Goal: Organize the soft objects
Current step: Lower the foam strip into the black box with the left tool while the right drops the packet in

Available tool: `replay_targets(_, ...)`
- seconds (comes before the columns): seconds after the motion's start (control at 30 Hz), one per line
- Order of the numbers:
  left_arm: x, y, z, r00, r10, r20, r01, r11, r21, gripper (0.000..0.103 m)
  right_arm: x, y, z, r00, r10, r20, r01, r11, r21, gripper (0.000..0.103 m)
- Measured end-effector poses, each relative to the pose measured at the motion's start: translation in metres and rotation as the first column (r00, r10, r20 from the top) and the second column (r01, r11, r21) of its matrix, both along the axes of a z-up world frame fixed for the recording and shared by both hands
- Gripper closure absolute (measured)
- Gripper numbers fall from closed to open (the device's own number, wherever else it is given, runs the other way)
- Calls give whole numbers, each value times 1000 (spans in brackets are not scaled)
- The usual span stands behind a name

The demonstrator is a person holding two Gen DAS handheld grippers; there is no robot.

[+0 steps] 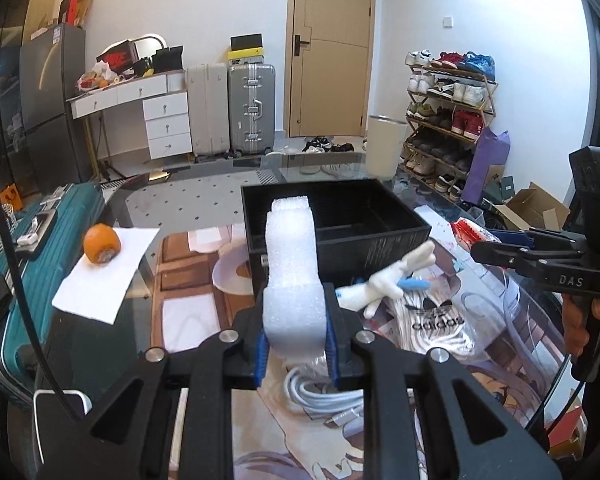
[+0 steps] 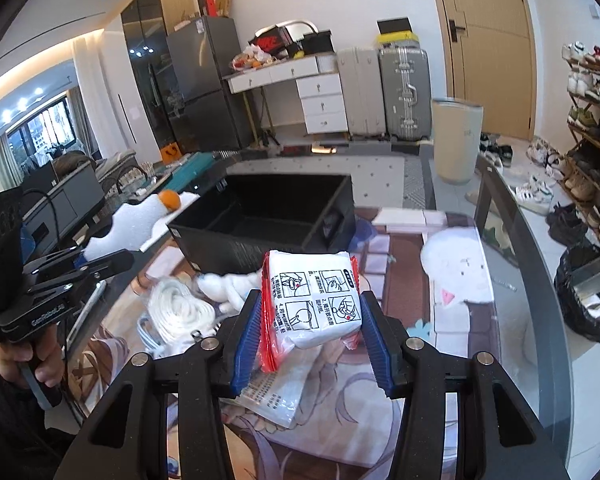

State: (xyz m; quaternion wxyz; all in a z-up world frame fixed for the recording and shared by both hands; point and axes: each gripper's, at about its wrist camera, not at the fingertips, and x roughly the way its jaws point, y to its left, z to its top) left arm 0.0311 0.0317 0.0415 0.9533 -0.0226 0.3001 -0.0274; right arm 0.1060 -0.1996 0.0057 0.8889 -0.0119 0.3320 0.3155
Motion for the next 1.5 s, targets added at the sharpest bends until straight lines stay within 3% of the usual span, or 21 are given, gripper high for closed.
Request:
replay_targets(0.33,26,4,20,999,-30,31,31,999,-14,83,3,26,32,995,26,94,-26,1000,-8,55)
replay_targets(0.6,56,0,26,998,-66,20,66,998,-11,83,21,54,42,992,61,109,-56,997,-47,55)
replay_targets(1.3,110,0,-6,994,-57,-90,60,998,27,83,82,92,14,994,92,64,-81,986,-147,55)
replay_targets(1.43,112,0,-16,990,-54,-127,57,998,20,81,85,94,11,994,83,73,-70,985,-159,45)
replay_targets(1.5,112,0,-15,988,-53,-144,55,998,12,81,84,92,12,993,85,81,-72,985,-156,45)
